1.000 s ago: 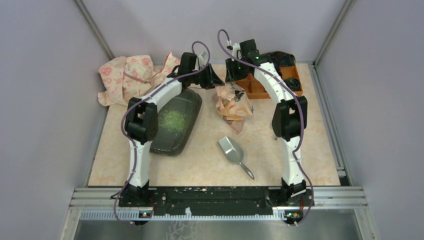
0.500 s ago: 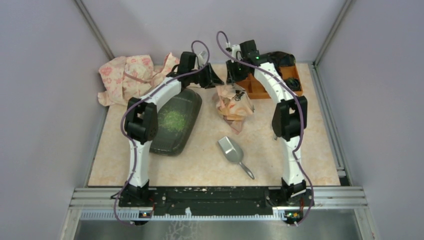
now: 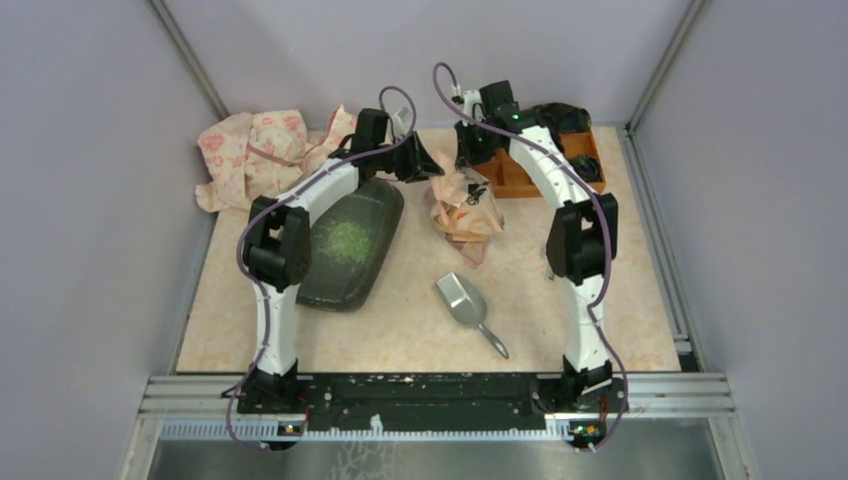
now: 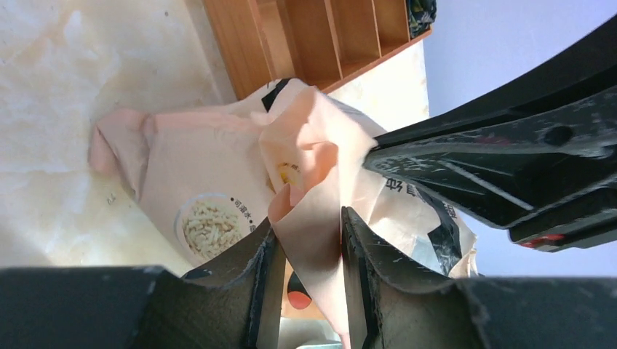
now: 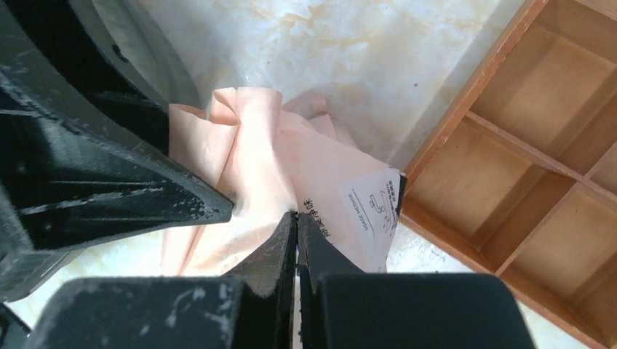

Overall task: Fill the litter box with clean litter
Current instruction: Close the cat litter bag at the center of the board.

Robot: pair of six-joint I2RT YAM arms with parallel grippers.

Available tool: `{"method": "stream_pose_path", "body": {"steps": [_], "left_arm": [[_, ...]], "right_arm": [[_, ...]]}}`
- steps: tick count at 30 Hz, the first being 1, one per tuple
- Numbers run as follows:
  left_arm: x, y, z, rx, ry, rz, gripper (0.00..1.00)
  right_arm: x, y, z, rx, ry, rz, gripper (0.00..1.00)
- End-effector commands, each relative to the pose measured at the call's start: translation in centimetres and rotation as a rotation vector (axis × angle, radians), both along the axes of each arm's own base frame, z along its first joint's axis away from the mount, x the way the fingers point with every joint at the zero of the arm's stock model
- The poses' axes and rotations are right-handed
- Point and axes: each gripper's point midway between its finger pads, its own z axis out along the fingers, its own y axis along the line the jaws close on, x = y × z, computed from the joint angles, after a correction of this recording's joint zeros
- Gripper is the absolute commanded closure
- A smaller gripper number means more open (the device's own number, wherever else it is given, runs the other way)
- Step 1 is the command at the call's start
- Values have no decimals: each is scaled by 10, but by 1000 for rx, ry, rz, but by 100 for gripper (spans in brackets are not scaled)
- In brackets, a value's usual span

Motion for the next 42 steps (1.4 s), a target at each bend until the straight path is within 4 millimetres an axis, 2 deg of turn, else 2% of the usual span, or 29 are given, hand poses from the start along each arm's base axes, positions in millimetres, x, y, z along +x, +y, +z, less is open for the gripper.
{"method": "stream_pose_path", "body": {"steps": [1, 7, 12, 15, 16, 18, 21, 26, 29, 32, 35, 42], "left_arm": [[-12, -2, 9, -12, -31, -18, 62], [-12, -6, 4, -14, -44, -7, 63], [-5, -13, 3, -46, -62, 1, 64], [-1, -25, 4, -69, -77, -8, 64], [0, -29, 2, -70, -72, -10, 65], [1, -32, -1, -73, -64, -16, 65], [0, -32, -1, -72, -65, -16, 65], [1, -32, 3, -70, -73, -22, 65], [2, -33, 7, -71, -88, -27, 64], [2, -33, 8, -71, -92, -27, 64], [0, -32, 5, -60, -73, -27, 64], [0, -31, 3, -56, -69, -31, 64]], "right_arm": [[-1, -2, 89, 77, -201, -32, 100], [-22, -9, 125, 114, -244, -50, 100], [-43, -17, 133, 115, -245, -58, 100], [-46, -26, 126, 92, -234, -109, 100], [-48, -32, 117, 54, -199, -135, 97], [-53, -39, 103, 7, -149, -142, 77], [-64, -47, 88, -38, -112, -148, 62], [-74, -61, 75, -99, -109, -169, 59], [-74, -65, 63, -124, -102, -187, 54], [-76, -56, 47, -99, -38, -142, 53], [-79, -44, 40, -51, 6, -113, 53], [-82, -27, 47, 45, 31, -75, 52]]}}
